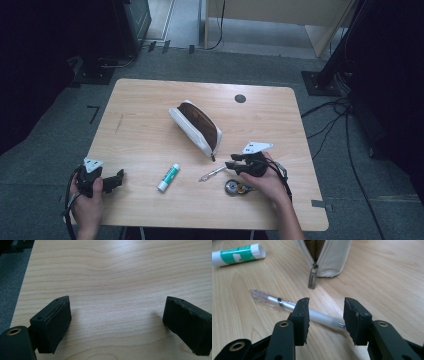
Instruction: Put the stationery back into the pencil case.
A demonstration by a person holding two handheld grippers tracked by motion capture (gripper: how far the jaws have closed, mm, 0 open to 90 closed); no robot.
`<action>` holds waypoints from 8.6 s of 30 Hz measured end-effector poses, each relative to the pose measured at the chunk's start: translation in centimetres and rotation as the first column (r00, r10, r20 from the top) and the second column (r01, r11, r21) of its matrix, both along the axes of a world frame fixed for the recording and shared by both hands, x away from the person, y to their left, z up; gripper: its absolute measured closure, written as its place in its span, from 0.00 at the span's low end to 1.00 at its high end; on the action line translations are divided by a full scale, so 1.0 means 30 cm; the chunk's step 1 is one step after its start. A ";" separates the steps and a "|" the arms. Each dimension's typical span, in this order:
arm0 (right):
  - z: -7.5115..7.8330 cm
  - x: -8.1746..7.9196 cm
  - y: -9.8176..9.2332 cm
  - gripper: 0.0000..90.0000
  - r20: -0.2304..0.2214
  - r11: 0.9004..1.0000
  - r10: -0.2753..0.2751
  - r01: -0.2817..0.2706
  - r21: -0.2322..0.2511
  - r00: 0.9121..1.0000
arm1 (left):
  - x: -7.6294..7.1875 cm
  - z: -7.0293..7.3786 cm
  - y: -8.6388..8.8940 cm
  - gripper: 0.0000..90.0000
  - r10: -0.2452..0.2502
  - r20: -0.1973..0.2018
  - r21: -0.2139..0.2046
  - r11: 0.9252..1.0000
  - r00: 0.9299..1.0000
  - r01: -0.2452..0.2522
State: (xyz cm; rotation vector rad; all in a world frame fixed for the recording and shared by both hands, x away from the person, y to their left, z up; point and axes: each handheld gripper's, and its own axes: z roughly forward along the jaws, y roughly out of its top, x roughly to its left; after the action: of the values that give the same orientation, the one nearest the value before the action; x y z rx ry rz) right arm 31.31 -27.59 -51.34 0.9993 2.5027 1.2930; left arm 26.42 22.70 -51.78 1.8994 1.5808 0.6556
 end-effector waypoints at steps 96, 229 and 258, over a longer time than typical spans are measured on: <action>0.239 -0.083 0.141 0.90 0.165 0.990 0.119 -0.129 0.054 0.979 | 0.002 0.000 -0.006 0.09 -0.003 0.002 0.001 1.000 1.000 0.003; 0.136 0.205 0.348 0.82 -0.061 0.955 -0.290 0.284 -0.082 0.955 | 0.002 -0.001 -0.006 0.09 -0.002 0.002 0.000 1.000 1.000 0.002; 0.329 0.041 0.268 0.78 0.073 0.955 -0.287 0.280 0.097 0.955 | 0.002 -0.001 -0.006 0.09 -0.003 0.003 0.000 1.000 1.000 0.003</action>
State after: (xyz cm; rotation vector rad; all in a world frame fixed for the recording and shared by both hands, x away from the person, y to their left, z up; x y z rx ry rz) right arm 32.55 -19.56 -41.49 1.2405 2.1585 1.3300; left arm 26.48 22.52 -51.80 1.8997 1.5762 0.6568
